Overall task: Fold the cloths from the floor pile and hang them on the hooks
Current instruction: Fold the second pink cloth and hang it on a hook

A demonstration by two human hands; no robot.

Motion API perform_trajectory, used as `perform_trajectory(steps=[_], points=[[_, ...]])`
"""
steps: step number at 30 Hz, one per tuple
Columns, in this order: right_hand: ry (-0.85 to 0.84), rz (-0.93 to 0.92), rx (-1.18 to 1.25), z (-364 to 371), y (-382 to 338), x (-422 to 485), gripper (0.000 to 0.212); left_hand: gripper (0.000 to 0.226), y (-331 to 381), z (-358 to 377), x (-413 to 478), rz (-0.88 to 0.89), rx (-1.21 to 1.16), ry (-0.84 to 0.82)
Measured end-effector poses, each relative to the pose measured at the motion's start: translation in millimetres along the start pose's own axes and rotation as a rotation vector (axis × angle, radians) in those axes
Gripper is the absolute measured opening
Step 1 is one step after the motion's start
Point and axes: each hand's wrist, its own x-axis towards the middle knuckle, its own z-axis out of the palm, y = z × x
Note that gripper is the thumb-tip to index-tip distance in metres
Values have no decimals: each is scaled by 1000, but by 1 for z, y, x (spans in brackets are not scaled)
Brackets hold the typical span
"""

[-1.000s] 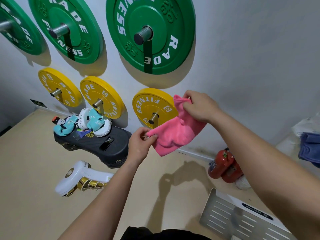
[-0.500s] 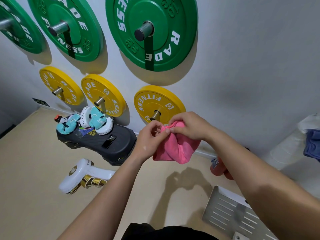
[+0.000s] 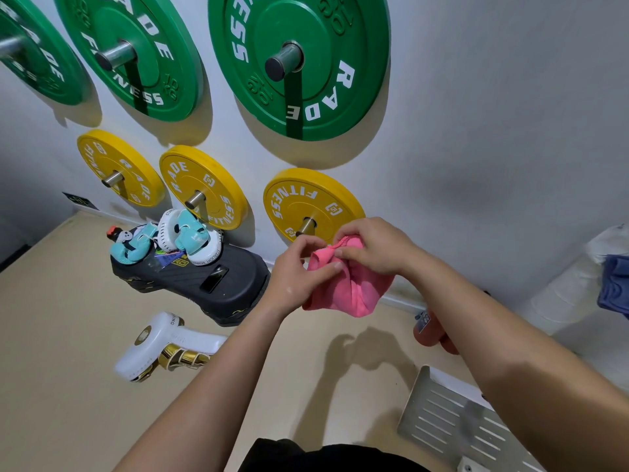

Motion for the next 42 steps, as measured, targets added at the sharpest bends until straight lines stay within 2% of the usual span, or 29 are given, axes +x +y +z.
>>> perform_trajectory(steps=[3, 5, 8, 10, 12, 14, 16, 19, 21, 24, 27, 30, 33, 36, 39, 42], points=[[34, 2, 73, -3, 4, 1, 28, 20, -5, 2, 3, -6, -3, 55], [85, 23, 185, -5, 11, -2, 22, 17, -13, 2, 3, -31, -2, 96], [290, 179, 170, -8, 26, -5, 31, 28, -32, -4, 3, -172, -28, 223], [439, 313, 88, -14, 36, -6, 30, 24, -50, -9, 1, -291, 1, 279], [530, 321, 94, -25, 38, -7, 23, 21, -68, -10, -5, -396, -2, 254], [556, 210, 124, -39, 31, -7, 13, 23, -84, -5, -12, -477, -117, 154], [495, 52, 127, -50, 21, -3, 10, 26, -89, 2, -17, -526, -103, 69], [323, -117, 106, -61, 6, 7, 11, 64, -80, 6, -11, -514, -76, -7], [201, -186, 113, -66, -2, 11, 14, 79, -61, 8, 0, -388, -57, -15], [81, -240, 144, -70, -10, 15, 7, 83, -20, 6, 22, -130, -95, -34], [38, -241, 196, -73, -13, 17, 6, 62, 16, 5, 39, 32, -79, -135], [88, -210, 259, -81, -13, 16, 9, 25, 20, 10, 43, 12, -60, -200], [262, -164, 261, -92, -8, 14, 7, 32, 0, 12, 35, -98, -36, -178], [456, -51, 160, -100, 8, 9, 9, 22, -20, 10, 19, -201, -62, -210], [503, 90, 82, -98, 33, 2, 16, 20, -46, 5, 7, -288, -82, -232], [509, 235, -19, -90, 56, -6, 22, 15, -62, -5, 0, -402, -216, -116]])
